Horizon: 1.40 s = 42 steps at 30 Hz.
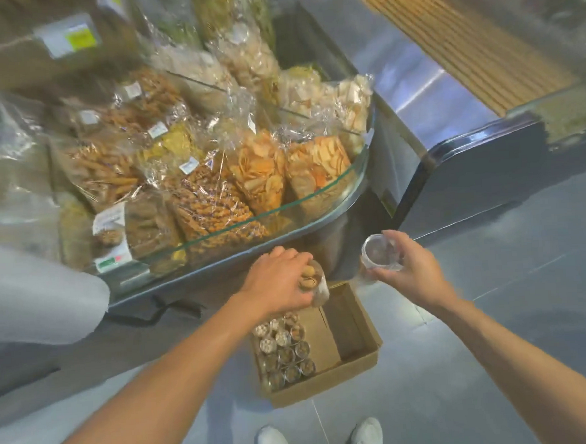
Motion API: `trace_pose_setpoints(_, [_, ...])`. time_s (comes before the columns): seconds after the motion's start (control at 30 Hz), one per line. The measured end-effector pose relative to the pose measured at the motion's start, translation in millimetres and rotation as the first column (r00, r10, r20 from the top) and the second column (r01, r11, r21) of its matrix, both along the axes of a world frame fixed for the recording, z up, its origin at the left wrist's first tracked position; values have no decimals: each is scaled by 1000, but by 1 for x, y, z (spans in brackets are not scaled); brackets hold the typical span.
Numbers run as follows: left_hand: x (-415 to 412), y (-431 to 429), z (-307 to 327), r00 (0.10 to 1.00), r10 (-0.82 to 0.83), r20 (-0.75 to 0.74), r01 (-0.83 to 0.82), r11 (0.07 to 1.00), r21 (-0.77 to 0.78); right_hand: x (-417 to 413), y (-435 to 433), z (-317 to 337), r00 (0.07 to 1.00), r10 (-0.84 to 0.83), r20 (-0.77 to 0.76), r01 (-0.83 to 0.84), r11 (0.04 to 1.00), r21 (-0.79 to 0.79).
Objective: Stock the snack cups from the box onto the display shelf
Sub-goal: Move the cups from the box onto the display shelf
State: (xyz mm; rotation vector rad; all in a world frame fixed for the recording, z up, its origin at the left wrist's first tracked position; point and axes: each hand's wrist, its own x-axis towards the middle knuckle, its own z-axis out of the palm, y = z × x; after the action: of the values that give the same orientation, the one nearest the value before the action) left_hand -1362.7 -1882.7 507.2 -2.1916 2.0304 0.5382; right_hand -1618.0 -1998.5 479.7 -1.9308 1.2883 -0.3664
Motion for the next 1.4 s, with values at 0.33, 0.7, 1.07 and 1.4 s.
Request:
trace_pose_setpoints(0.33, [24, 44, 175, 997, -27, 75, 33, 996, -78, 17, 12, 147, 975, 94, 201, -75, 992, -99])
trace_pose_setpoints(0.7, [97, 111, 337, 991, 83, 102, -57, 970, -235, 106, 42, 269, 920, 281, 273, -206, 939, -274])
trace_pose_setpoints(1.07, [255, 168, 447, 990, 136, -48, -144, 907, -397, 246, 105, 360, 930, 226, 289, -130, 940, -316])
trace_pose_setpoints(1.4, [405, 210, 476, 978, 210, -13, -197, 895, -400, 361, 129, 398, 933, 214, 290, -124, 946, -299])
